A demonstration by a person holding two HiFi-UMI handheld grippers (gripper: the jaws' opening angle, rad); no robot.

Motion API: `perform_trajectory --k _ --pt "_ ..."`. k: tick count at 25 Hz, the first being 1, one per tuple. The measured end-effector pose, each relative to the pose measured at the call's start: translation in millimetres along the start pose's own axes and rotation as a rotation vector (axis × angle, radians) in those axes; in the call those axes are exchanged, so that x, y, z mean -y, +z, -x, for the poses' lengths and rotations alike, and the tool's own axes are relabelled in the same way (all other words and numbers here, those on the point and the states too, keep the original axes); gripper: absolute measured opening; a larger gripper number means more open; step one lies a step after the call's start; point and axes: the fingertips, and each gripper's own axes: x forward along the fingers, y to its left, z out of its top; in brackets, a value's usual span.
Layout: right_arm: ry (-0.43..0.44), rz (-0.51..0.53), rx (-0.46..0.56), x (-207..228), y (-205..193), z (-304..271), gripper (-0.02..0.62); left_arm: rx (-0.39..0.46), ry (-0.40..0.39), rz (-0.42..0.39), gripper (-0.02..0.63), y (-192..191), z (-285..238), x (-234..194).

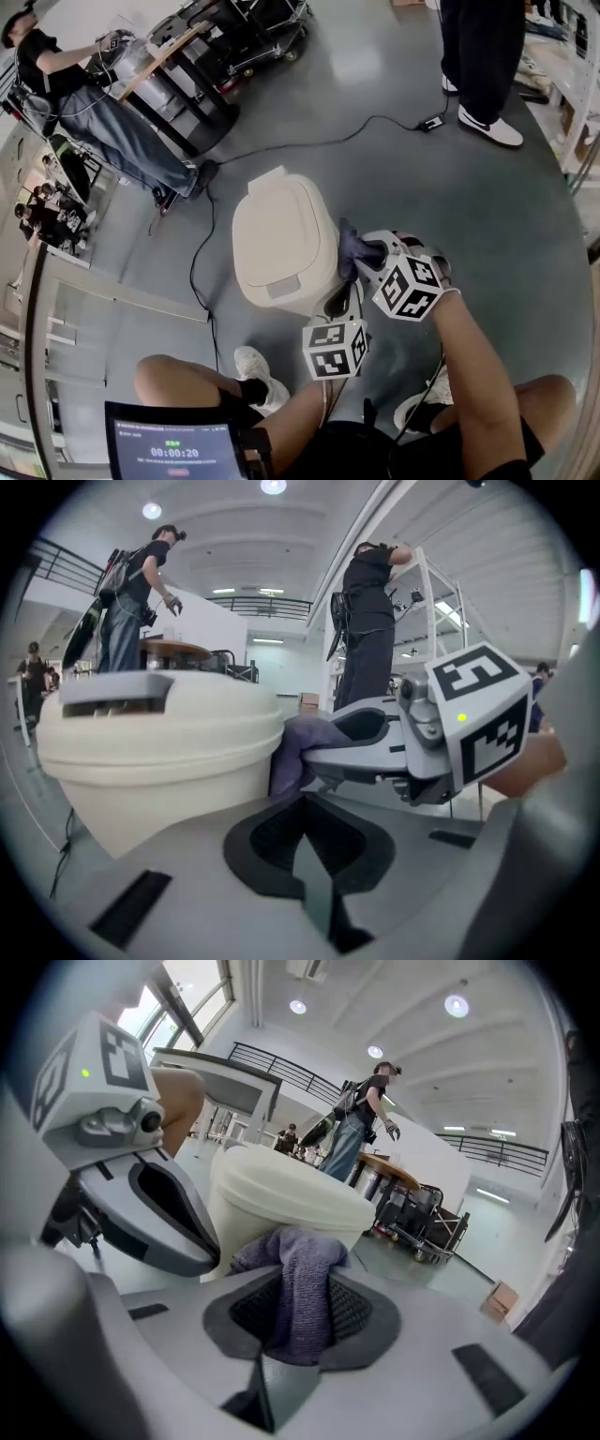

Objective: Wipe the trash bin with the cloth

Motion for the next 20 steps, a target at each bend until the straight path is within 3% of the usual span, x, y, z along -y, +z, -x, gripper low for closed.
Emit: perform_trajectory --k 7,20 --pt "0.038 0.033 0.031 2 11 -16 0.094 0.021 0.011 -0.041 0.0 21 2 11" --pt "0.073 0.02 -0.02 -16 -8 -16 0.093 -0.06 0.003 0.008 0.0 -27 3 7"
